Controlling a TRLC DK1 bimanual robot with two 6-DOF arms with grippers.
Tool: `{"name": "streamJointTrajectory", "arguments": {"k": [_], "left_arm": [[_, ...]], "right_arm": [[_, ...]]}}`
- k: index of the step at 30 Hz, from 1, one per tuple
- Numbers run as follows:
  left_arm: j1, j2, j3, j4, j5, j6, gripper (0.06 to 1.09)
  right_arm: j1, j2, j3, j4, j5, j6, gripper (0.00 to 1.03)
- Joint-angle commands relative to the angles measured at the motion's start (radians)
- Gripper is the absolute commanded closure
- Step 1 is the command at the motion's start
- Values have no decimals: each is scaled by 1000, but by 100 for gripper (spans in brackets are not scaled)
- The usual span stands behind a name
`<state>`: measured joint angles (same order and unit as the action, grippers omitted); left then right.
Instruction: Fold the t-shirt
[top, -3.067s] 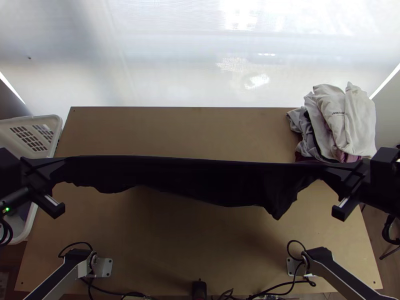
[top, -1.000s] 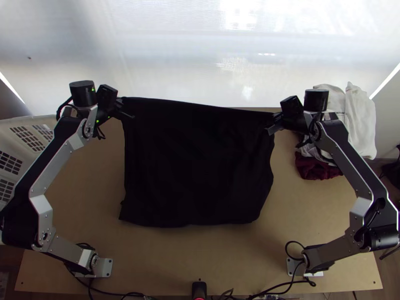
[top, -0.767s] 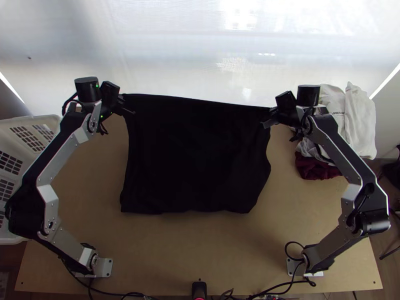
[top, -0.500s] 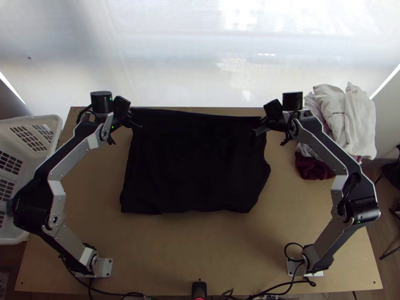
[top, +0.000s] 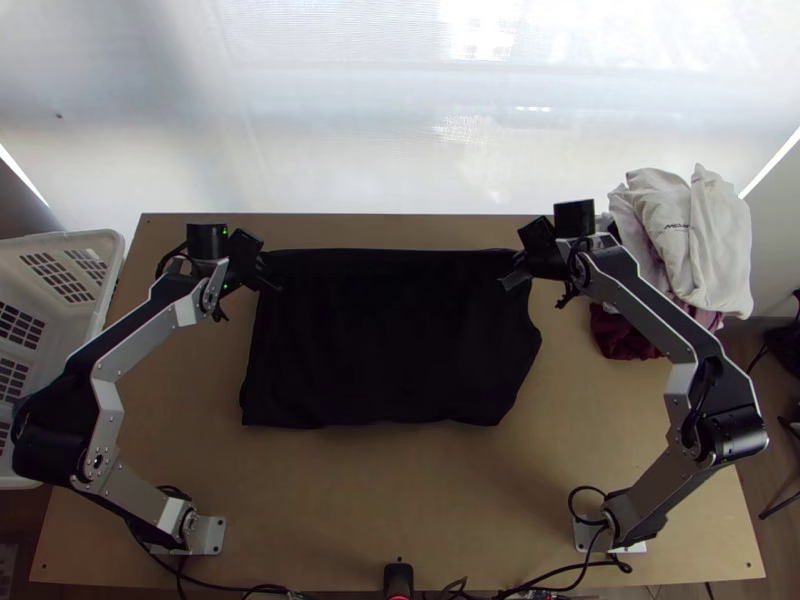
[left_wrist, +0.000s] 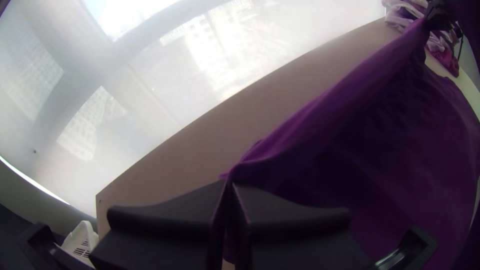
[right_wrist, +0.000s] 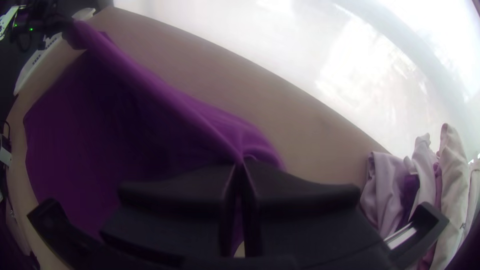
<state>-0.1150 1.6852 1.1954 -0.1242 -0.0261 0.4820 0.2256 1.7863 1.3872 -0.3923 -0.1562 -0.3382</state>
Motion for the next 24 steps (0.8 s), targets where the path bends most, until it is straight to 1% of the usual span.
{"name": "streamJointTrajectory", "arguments": {"k": [1,8,12,18,24], "left_arm": [[29,-84,-142,14,6,43,98],[44,-117,-263,29,25,104,98],[69,-94,-253,18,40,93,98],[61,-42,-253,-63,58,95,98],[17,-18,-253,-84,58,93,98]], "right_arm": [[-6,-79,-128,-5,1,1,100],[-38,-134,-260,-5,1,8,100],[-60,-120,-301,-5,1,10,100],[-54,-53,-326,-23,1,10,100],[-11,-5,-329,-62,1,8,100]]}}
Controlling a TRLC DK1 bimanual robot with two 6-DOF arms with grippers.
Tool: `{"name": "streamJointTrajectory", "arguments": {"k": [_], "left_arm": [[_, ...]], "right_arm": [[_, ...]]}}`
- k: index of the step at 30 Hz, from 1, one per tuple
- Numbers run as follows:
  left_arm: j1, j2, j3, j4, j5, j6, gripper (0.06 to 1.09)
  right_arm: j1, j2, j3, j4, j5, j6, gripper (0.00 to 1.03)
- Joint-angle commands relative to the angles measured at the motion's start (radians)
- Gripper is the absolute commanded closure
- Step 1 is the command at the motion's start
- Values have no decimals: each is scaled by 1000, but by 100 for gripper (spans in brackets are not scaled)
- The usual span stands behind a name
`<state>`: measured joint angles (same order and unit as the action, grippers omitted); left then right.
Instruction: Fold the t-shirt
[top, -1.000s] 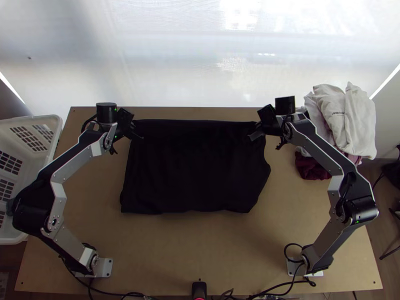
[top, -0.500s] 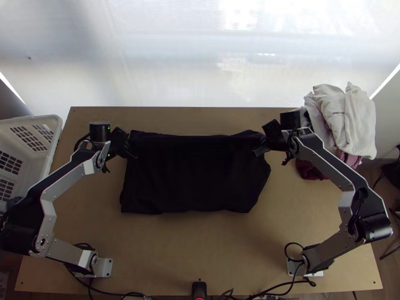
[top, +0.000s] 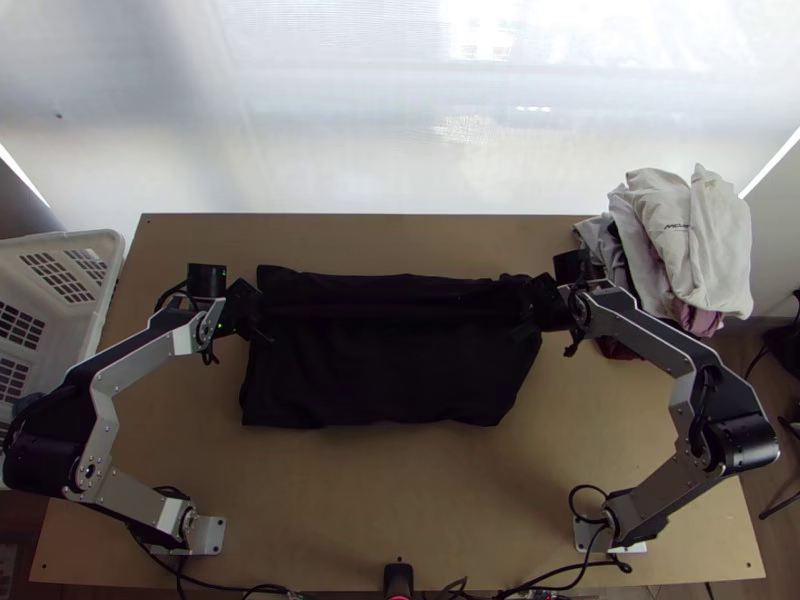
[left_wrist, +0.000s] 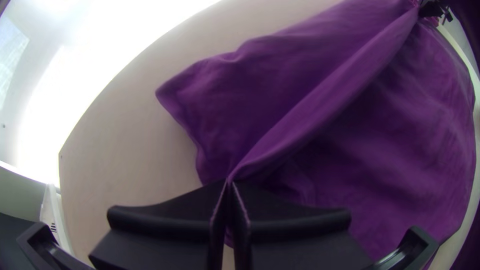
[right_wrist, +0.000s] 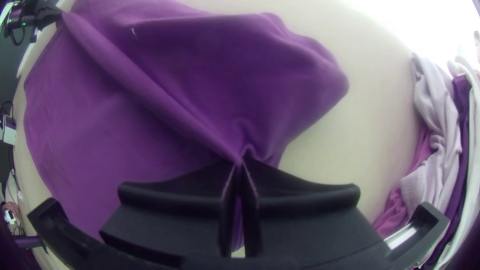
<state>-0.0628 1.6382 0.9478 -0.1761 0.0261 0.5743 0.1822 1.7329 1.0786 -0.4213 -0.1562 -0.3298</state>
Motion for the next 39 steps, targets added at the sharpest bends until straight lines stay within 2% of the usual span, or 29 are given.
{"name": "streamJointTrajectory", "arguments": {"k": [1,15,16,17,18,22,25,30,39], "left_arm": [[-48,34,-6,-33,6,1,98],[-104,81,43,-79,6,-10,95],[-106,81,43,-82,5,-11,91],[-108,74,42,-83,5,-19,85],[-104,54,31,-63,6,-25,72],[-100,29,32,-43,5,-28,11],[-101,23,39,-53,3,-34,10],[-120,-17,42,-83,1,-42,10],[-45,-110,52,-114,-3,44,10]], "right_arm": [[40,54,-20,-34,1,0,100],[92,113,15,-112,3,2,100],[94,113,15,-116,3,2,93],[94,109,15,-122,7,11,81],[94,102,17,-131,9,21,70],[89,74,21,-142,14,43,46],[85,54,23,-145,15,51,34],[86,20,32,-169,27,61,19],[76,-99,47,-198,47,71,6]]}}
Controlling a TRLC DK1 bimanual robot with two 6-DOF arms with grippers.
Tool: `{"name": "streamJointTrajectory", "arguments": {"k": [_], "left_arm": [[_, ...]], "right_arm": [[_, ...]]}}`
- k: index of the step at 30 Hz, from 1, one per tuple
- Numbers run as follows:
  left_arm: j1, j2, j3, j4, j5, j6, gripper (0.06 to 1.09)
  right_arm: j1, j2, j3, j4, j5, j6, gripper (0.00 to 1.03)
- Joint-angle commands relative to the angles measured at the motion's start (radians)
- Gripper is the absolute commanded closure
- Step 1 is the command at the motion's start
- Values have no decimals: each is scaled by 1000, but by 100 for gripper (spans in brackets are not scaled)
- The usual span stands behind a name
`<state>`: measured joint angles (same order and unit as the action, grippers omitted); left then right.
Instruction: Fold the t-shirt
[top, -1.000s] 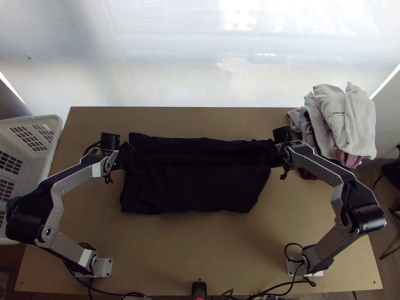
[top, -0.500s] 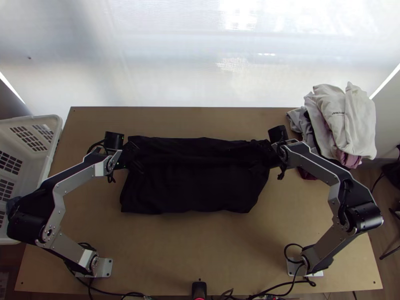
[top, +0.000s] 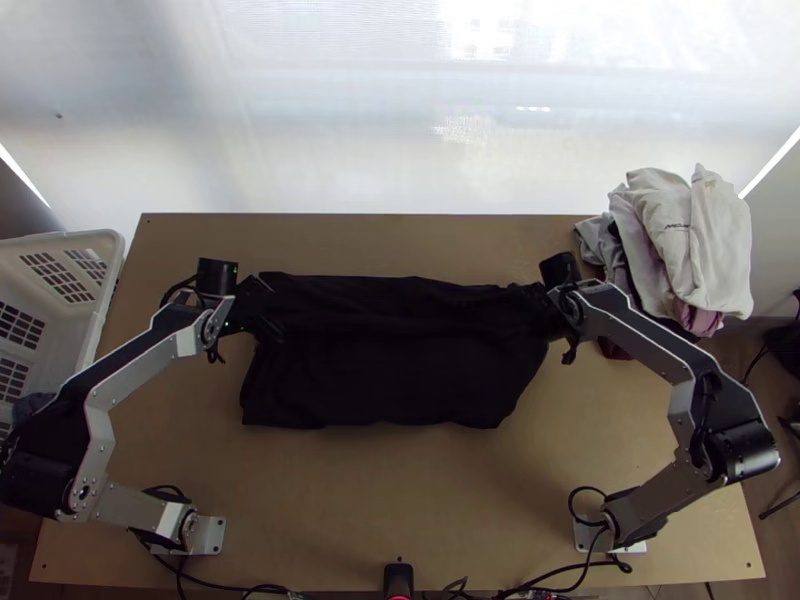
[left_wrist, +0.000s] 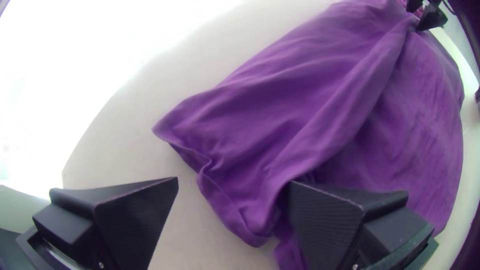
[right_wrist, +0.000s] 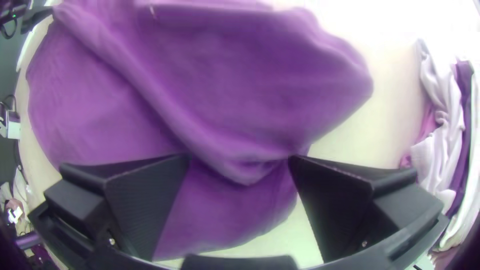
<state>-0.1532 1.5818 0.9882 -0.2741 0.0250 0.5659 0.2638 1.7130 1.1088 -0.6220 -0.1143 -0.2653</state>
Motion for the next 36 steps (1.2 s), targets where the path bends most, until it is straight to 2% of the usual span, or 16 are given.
{"name": "streamJointTrajectory", "arguments": {"k": [1,8,12,17,21,24,28,34,36], "left_arm": [[55,-55,20,-16,-2,55,10],[107,-71,106,-62,-2,57,10],[132,-117,112,-91,-2,80,10],[126,-230,6,-106,3,143,10],[18,-298,-163,-102,0,198,10],[-25,-381,-243,-99,-4,196,10],[-97,-571,-333,-175,-5,198,10],[-187,-803,-505,-151,-45,399,10],[-187,-841,-530,-148,-45,430,10]], "right_arm": [[-6,-92,19,1,5,8,5],[-1,-168,60,-39,5,38,5],[29,-250,10,-73,7,38,5],[81,-343,-79,-101,33,32,5],[87,-368,-122,-101,38,37,5],[97,-382,-129,-105,38,43,5],[141,-444,-171,-127,38,43,5],[310,-518,-285,-148,84,26,5],[367,-543,-326,-157,111,18,5]]}}
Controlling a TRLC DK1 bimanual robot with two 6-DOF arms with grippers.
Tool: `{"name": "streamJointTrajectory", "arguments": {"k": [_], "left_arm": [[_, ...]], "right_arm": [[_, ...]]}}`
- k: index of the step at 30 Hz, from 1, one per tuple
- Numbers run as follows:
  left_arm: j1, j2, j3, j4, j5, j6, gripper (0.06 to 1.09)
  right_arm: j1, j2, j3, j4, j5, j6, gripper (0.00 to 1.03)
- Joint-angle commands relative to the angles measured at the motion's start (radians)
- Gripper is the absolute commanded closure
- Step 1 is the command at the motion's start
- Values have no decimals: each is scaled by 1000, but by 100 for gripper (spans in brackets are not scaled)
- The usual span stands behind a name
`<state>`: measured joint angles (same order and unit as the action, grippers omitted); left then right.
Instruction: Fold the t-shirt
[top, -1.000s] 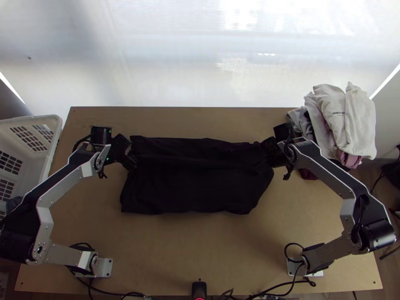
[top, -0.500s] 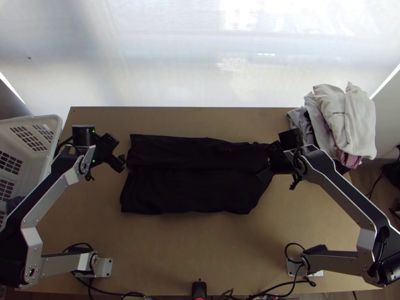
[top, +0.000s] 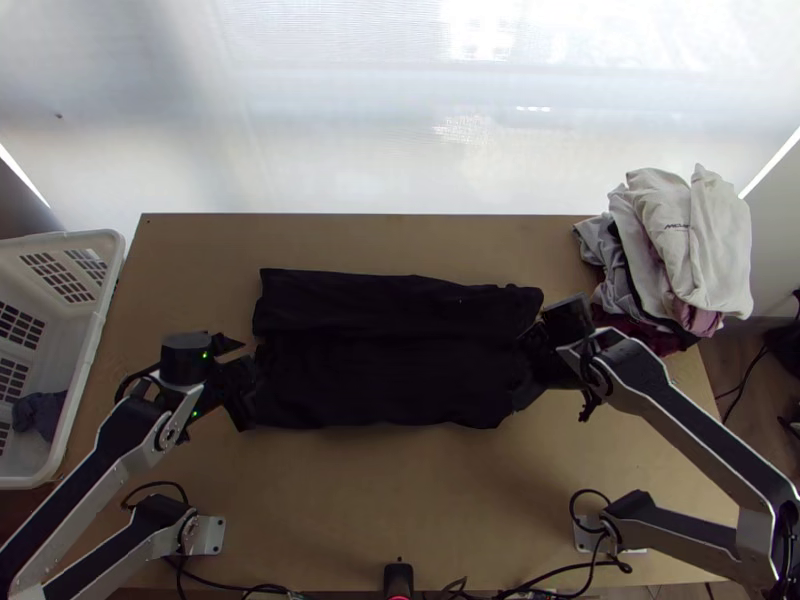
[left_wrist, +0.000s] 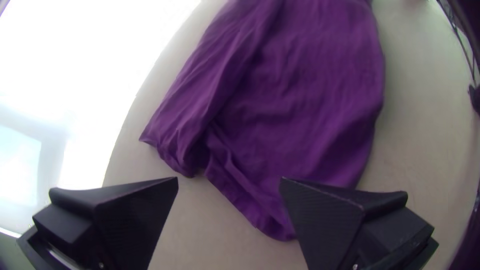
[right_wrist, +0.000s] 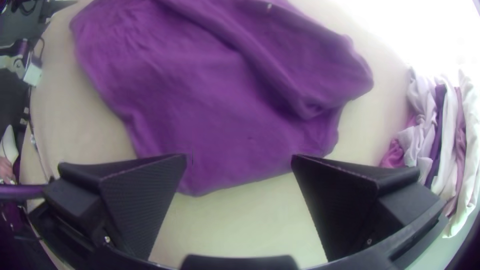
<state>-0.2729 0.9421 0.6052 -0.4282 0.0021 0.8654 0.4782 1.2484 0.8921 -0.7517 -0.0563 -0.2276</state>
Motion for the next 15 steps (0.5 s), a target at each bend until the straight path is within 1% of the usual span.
{"name": "streamJointTrajectory", "arguments": {"k": [1,4,7,9,12,15], "left_arm": [[-71,-223,-154,6,-22,133,10],[-101,-293,-190,9,-24,169,10],[-120,-328,-234,63,-24,172,10],[-134,-335,-249,100,-22,173,10],[-186,-342,-255,114,-24,169,10],[-193,-341,-291,167,-30,193,10]], "right_arm": [[175,-90,-124,-35,64,-22,5],[214,-115,-143,-78,84,-32,5],[232,-138,-171,-89,95,-41,5],[263,-147,-196,-92,118,-49,5],[304,-153,-213,-92,145,-56,6],[332,-142,-216,-74,167,-59,6]]}}
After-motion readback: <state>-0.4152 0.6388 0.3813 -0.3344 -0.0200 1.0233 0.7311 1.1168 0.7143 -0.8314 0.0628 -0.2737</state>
